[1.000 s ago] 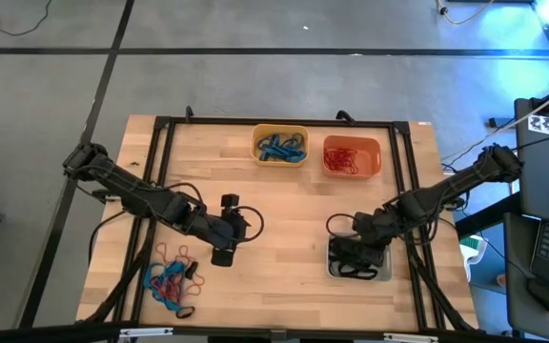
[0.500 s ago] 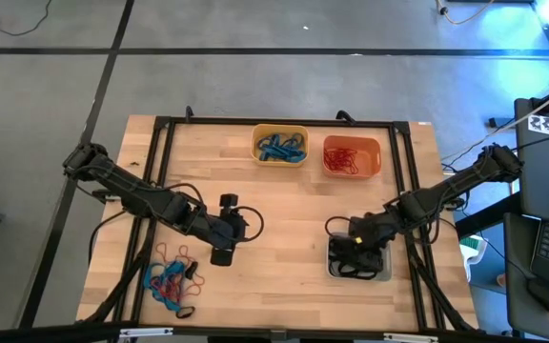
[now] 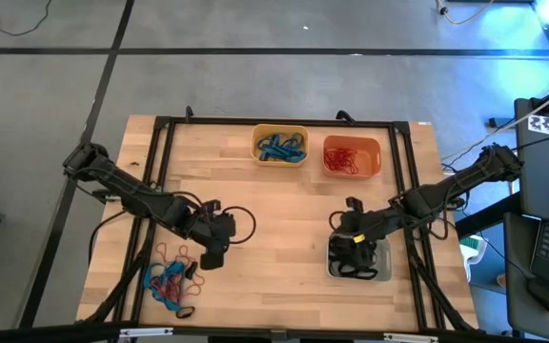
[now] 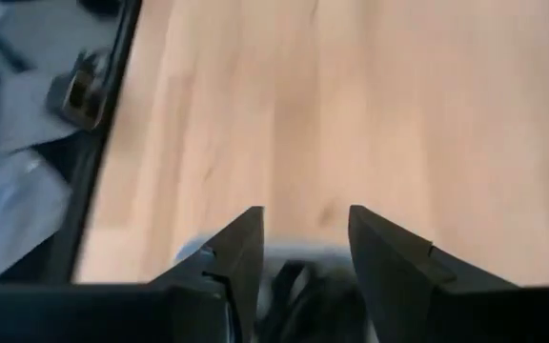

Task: Sort rubber bands into baskets
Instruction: Put the black rubber band into the white bin

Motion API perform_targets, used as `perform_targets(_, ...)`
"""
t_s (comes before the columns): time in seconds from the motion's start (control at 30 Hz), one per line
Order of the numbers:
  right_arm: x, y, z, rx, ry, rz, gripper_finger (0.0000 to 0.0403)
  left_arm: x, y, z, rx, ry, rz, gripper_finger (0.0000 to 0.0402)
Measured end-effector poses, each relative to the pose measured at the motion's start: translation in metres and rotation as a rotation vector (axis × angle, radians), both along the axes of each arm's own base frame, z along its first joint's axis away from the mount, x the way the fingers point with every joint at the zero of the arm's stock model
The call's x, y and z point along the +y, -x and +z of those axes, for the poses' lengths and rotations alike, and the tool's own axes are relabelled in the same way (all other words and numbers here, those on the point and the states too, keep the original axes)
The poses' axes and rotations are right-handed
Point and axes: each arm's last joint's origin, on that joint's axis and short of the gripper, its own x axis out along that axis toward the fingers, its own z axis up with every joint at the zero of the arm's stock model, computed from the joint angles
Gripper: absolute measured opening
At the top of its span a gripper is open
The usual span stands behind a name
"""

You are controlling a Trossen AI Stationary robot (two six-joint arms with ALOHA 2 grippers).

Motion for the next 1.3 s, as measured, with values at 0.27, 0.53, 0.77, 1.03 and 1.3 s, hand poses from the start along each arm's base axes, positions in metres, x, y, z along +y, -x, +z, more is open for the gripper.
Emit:
perform_targets(0.27, -0.003, -0.008, 0.009, -0.184, 0.243, -0.044, 0.0154, 0.005, 0.019, -0.042, 0.282, 0.27, 0.218, 0.0168)
perform_targets(0.53, -0.004, -0.009, 0.01, -0.205, 0.274, -0.049, 0.0154, 0.008, 0.033, -0.064, 0.41, 0.357, 0.479, 0.0168)
perform_targets(0.77, -0.004, -0.009, 0.01, -0.204, 0.275, -0.049, 0.0154, -0.001, 0.044, -0.081, 0.485, 0.448, 0.517, 0.0168)
perform_targets(1.03, -0.003, -0.01, 0.011, -0.213, 0.272, -0.052, 0.0154, -0.008, 0.051, -0.092, 0.488, 0.485, 0.505, 0.0168)
perform_targets(1.3, -0.003, -0.01, 0.011, -0.218, 0.271, -0.051, 0.0154, -0.009, 0.052, -0.101, 0.476, 0.543, 0.482, 0.0168)
